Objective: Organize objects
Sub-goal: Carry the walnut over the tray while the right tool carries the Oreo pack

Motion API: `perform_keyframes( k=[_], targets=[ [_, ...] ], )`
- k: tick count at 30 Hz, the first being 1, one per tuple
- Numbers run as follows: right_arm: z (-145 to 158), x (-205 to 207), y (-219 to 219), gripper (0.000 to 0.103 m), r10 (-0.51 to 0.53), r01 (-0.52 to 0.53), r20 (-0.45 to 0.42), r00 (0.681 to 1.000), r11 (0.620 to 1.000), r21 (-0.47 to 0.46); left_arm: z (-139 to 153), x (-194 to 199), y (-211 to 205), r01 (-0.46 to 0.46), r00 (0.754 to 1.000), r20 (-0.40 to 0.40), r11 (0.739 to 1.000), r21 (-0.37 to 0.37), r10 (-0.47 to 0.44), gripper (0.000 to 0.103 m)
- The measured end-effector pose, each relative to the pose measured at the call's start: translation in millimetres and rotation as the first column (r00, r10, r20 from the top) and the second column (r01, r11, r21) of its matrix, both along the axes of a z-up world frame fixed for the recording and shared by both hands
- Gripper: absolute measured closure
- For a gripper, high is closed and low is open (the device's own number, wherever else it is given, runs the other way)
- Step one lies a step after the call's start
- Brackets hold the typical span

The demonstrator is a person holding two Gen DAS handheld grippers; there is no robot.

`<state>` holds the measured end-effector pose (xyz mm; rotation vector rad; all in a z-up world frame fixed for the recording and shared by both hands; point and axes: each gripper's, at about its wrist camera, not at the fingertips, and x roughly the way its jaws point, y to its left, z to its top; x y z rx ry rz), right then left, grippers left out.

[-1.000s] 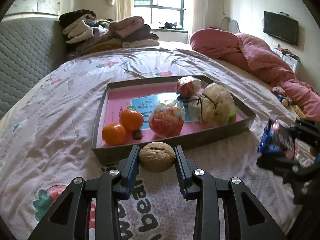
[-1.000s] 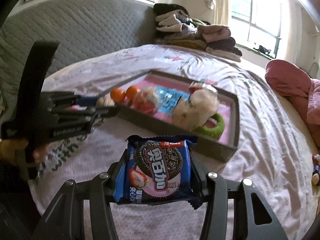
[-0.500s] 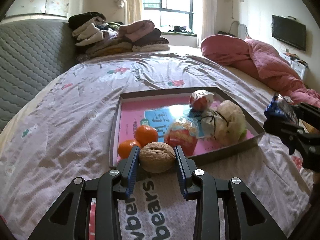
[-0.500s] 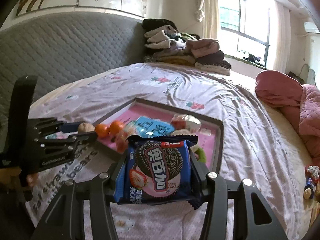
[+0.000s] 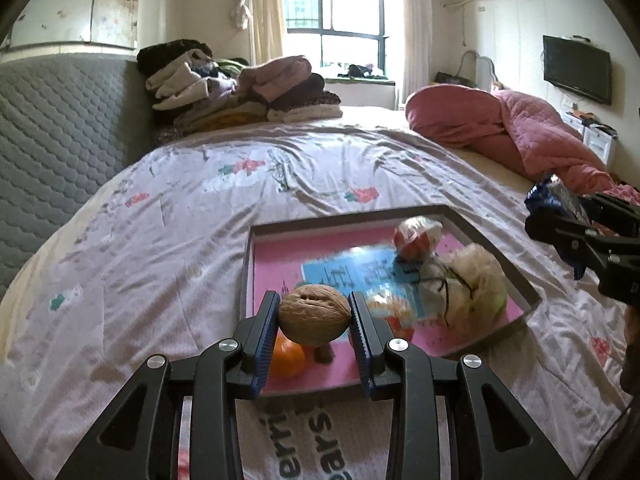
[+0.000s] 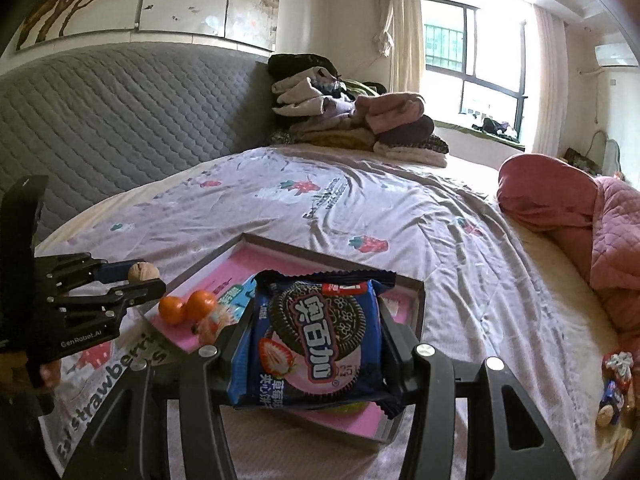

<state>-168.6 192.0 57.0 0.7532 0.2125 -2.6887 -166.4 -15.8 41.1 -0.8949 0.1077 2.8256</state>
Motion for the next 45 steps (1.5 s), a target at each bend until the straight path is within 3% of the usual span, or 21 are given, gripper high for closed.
perform_keyframes(
  k=[11,24,45],
  targets=[
    [0,-19,1,0.05,-0.009,0.009,-0.009,1.0,1.0,0.004,15,-29,-5,-0.011,0.999,-0.043,1.0,0.003,0.011,0.068],
    [-29,-38,4,0.05,-0.028,0.026,0.045,0.999,0.999,0.041,-23,-40,9,0.015,1.0,0.026,0.999,-0.043,-0.014,0.068],
    [-48,-40,-1,0.05,-0.025,0.021,0.078,0.997,0.998,0.055,-38,-35,16,0.014,0.999,0.048,0.997,-0.072,-0.011,0.068]
  ],
)
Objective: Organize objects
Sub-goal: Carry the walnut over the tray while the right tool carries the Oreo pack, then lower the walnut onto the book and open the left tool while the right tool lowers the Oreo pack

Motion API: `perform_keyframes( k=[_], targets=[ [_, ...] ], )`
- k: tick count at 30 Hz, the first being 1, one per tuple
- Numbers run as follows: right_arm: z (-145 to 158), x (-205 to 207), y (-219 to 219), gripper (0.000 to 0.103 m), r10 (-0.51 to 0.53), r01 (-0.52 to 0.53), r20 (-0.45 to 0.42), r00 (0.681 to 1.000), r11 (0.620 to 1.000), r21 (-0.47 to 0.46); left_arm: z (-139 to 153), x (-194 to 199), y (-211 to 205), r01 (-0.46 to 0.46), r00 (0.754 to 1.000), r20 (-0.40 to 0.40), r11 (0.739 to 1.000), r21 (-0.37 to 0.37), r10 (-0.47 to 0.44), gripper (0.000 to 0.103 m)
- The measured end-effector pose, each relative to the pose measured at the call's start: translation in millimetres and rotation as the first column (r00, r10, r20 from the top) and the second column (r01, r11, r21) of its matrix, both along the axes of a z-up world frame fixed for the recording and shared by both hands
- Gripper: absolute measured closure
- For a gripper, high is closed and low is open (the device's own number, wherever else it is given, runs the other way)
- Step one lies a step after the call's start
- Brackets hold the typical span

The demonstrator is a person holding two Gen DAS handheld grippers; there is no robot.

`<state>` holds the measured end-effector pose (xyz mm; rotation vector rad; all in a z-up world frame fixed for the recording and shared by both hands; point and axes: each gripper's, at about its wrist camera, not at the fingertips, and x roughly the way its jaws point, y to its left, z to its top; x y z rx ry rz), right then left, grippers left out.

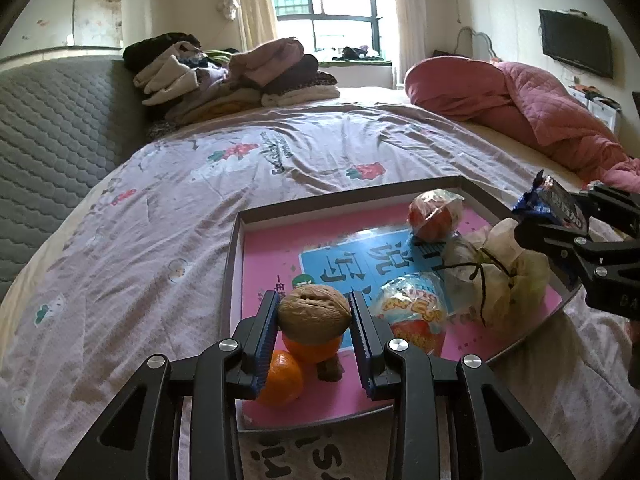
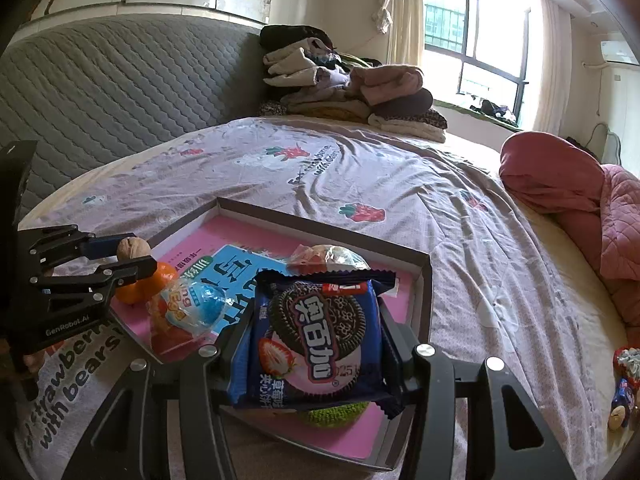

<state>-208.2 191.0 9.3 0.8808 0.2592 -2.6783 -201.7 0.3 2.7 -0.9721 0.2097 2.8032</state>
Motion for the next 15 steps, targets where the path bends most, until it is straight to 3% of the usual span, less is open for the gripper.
perform_keyframes(
  k=[15],
  targets=[
    [-13,-3,-1,0.05,-0.002,0.002,0.016,1.0,1.0,0.002,-16,-2,8,0.009,0.999,0.034,1.0,-0.018,-0.009,0.068]
  ],
)
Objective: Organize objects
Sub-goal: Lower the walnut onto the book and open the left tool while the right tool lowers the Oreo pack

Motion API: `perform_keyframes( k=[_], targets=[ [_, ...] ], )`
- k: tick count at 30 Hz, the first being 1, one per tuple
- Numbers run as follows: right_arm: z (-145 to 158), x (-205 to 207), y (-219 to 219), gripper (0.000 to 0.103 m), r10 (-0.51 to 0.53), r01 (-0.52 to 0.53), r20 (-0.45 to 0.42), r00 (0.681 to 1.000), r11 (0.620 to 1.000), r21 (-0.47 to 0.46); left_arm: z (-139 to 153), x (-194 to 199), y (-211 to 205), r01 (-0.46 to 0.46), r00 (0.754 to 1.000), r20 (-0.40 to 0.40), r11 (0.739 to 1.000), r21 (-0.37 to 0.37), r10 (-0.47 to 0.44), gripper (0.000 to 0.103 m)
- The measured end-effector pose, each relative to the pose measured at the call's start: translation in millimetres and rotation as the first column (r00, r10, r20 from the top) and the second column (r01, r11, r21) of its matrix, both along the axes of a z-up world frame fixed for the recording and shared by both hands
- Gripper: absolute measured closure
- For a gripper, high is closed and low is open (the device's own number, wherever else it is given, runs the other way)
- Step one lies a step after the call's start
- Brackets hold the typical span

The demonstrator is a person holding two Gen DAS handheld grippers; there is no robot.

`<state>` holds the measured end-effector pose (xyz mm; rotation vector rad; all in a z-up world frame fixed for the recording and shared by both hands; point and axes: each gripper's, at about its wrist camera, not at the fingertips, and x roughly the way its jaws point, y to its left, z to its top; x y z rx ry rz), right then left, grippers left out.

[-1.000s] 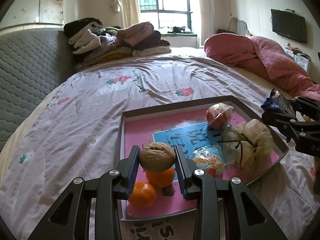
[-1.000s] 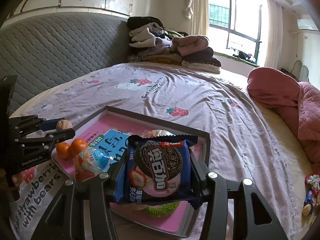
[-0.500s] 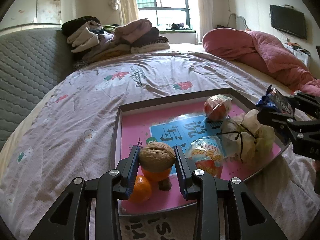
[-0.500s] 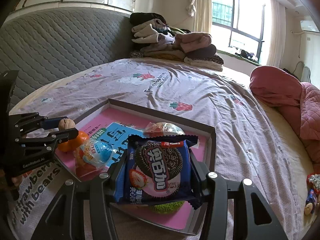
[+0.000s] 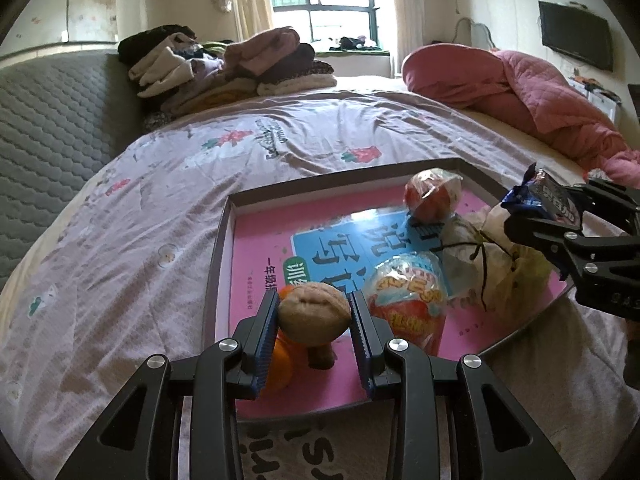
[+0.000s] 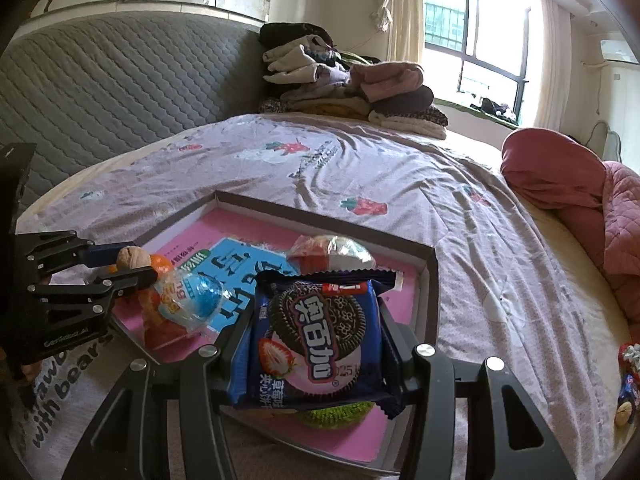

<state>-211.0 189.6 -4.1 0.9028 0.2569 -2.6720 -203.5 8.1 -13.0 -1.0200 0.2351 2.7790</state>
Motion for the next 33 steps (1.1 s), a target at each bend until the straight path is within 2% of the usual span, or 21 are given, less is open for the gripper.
perform_keyframes(
  k=[7,11,18,22,24,26,29,33],
  targets=[
    [-20,-5,-6,0.05,-0.011,0.01,0.018,1.0,0.998,0.059,-13,-3,5,0.004,0.999,0.035,1.0,-0.021,-0.003,0.068],
    [-27,-6,-10,0.05,-0.005,0.003,0.024,1.0,0.997,0.079,-15,-1,8,0.01,1.0,0.03,0.999,-0.033,-0.009,0.068],
    [-30,-6,-10,0.05,-0.016,0.013,0.031,0.999,0.996,0.083,-15,-1,9,0.017,0.999,0.037,0.999,-0.033,-0.016,0.067],
    [-29,-8,-9,0.049,-0.018,0.015,0.055,0.998,0.998,0.056,-13,-1,8,0.013,0.999,0.039,1.0,-0.028,-0.012,0.056],
    [-28,-9,-8,0.043,-0.022,0.02,0.064,0.998,0.999,0.042,-11,0,8,0.011,0.999,0.035,1.0,-0.028,-0.01,0.054],
    [-27,-9,-7,0.042,-0.022,0.02,0.072,0.997,0.999,0.03,-9,0,6,0.008,0.999,0.033,1.0,-0.023,-0.007,0.052],
    [-24,-9,-5,0.041,-0.028,0.027,0.075,0.997,1.0,0.016,-5,0,4,0.0,1.0,0.031,1.0,-0.014,0.001,0.043],
    [-20,-9,-2,0.038,-0.035,0.035,0.065,0.997,0.999,0.007,0,2,1,-0.013,1.0,0.027,1.0,-0.002,0.013,0.043]
  ],
)
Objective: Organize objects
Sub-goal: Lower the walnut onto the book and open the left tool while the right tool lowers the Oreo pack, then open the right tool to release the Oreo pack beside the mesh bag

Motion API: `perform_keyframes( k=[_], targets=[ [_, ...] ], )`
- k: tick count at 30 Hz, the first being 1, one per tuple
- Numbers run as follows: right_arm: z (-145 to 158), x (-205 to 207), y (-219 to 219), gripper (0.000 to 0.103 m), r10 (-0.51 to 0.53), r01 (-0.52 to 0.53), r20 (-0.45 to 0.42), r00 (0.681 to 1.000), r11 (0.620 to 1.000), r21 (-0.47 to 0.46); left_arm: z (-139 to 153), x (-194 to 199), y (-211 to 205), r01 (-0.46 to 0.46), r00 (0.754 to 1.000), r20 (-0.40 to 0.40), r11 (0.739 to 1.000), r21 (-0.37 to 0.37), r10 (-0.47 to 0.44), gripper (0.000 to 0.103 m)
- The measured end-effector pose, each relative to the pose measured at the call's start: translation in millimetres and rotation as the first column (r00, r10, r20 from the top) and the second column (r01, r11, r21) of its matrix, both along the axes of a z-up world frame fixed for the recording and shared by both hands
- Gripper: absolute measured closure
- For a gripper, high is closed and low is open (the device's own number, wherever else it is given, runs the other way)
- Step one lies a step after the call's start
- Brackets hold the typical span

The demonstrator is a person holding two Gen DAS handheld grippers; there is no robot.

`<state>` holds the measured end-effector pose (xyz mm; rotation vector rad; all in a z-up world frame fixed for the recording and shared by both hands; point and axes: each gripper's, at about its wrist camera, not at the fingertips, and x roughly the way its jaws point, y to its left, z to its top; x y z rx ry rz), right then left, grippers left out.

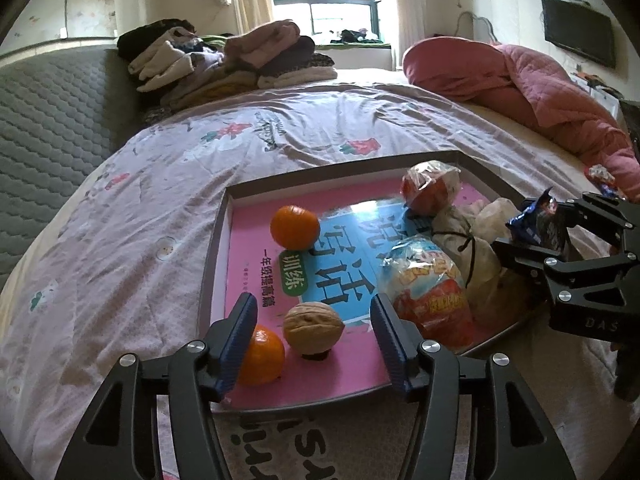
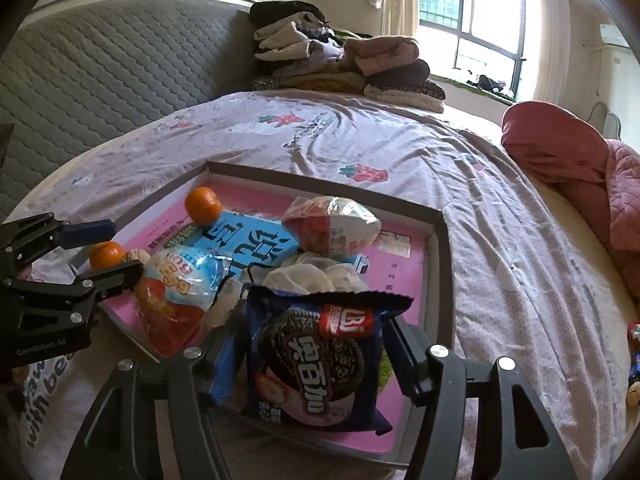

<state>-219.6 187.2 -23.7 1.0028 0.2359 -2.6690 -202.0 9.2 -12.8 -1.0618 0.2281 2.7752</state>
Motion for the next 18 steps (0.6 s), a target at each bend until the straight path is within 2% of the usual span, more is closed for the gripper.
perform_keyframes(
  k=[10,14,18],
  targets=[
    [18,2,4,0.036,-0.015,0.014,-0.03,0.999,0.999,-0.03,17,5,-6,-0.029,0.999,-0.033,0.999,0.024,0.03,0.041],
    [16,-2,3,0.034,-0.026,0.026,-0.034,0.999,1.0,-0.001,21,9,-7,-0.032,0.999,-0.042,0.999,0.032,0.033,0.04],
    [6,-6,3,0.034,-0.047,0.046,0.006,0.999,0.998,0.039,23,13,-5,-0.024,0.999,-0.048,0.999,0.029,0.025,0.04]
  ],
)
